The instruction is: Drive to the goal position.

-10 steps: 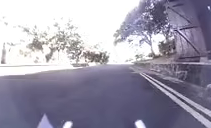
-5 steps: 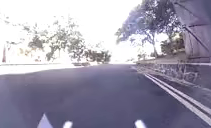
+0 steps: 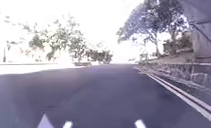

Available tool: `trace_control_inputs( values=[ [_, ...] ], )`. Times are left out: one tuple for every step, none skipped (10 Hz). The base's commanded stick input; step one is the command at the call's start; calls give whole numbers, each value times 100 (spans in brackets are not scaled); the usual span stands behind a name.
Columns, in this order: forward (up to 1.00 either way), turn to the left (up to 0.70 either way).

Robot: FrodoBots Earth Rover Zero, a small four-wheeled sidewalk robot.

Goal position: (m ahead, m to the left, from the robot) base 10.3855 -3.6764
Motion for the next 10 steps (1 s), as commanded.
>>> trace_control_inputs(
  values=[
    [70,0],
    [70,0],
    [70,0],
    [70,0],
    [70,0],
    [70,-3],
    [70,-16],
    [70,-29],
    [70,-35],
    [70,-35]
  ],
)
